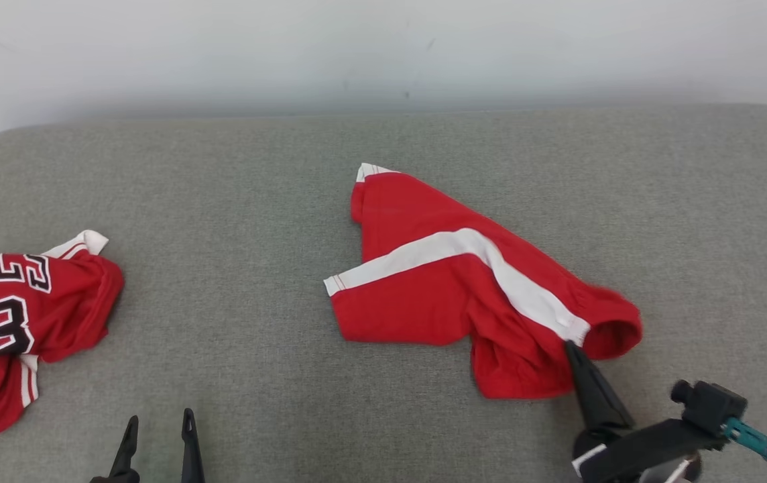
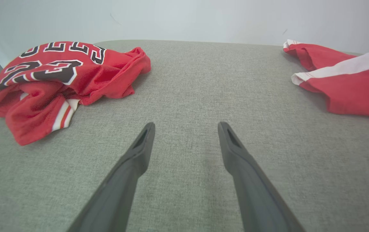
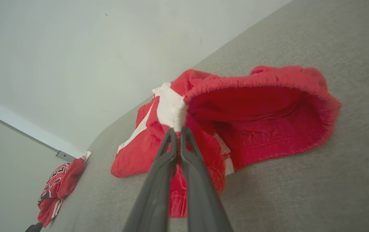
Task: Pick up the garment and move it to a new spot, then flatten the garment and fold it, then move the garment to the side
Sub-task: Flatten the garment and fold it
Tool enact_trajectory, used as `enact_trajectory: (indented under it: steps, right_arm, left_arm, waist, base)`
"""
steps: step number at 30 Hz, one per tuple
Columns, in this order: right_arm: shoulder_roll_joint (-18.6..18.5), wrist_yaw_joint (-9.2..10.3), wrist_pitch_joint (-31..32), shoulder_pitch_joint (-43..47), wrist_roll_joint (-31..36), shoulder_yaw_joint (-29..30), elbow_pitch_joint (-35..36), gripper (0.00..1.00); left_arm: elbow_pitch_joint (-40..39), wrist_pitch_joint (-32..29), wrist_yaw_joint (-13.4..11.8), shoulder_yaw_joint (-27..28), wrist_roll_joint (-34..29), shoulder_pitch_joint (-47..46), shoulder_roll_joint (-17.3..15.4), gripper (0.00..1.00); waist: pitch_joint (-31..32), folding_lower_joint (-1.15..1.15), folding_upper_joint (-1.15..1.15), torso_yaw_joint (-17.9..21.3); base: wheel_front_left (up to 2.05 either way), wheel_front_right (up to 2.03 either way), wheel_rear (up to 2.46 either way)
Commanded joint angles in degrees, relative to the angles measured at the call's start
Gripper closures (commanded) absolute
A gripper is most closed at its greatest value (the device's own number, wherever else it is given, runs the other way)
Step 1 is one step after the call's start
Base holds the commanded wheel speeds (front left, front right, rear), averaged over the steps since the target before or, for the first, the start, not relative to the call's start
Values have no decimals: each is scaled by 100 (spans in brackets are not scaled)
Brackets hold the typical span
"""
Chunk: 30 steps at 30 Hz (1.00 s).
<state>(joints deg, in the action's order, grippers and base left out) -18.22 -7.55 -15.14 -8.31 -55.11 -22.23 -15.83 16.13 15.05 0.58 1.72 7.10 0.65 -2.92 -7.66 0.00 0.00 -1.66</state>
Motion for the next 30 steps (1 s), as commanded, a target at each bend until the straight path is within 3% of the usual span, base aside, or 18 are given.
enact_trajectory:
  steps: [1, 4, 6, 7, 17, 23, 30]
  right_arm:
    - [-4, 13, 1, 55, 28, 63, -45, 100]
    - [74, 13, 0, 142, 504, 478, -551, 100]
    - [180, 13, 0, 70, 934, 837, -775, 25]
    - [262, 13, 0, 26, 1111, 998, -825, 0]
    - [875, 13, 0, -137, 3201, 2257, -154, 0]
    - [1157, 13, 0, -223, 3532, 2382, 41, 0]
    - [1221, 13, 0, -425, 3577, 2280, 193, 0]
  left_arm:
    - [-6, 19, 8, 3, -5, 4, 3, 0]
    - [-19, 19, 31, -18, -37, -30, 3, 0]
    - [-20, 19, 28, -32, -36, -69, 2, 0]
    - [-19, 19, 36, -49, -44, -83, 4, 0]
    - [-120, 19, 211, -490, 56, -478, 4, 0]
    - [98, 19, 472, -1097, 288, -1142, 2, 0]
    - [1134, 19, 603, -1614, 703, -1880, 0, 0]
  waist:
    - [20, 0, 0, 60]
    - [31, 0, 0, 132]
    - [30, 0, 0, 175]
    - [25, 0, 0, 192]
    - [-215, 0, 0, 221]
    - [-466, 0, 0, 254]
    - [-759, 0, 0, 538]
  base:
    - [0, 0, 0]
    - [0, 0, 0]
    - [0, 0, 0]
    - [0, 0, 0]
    - [0, 0, 0]
    - [0, 0, 0]
    - [0, 0, 0]
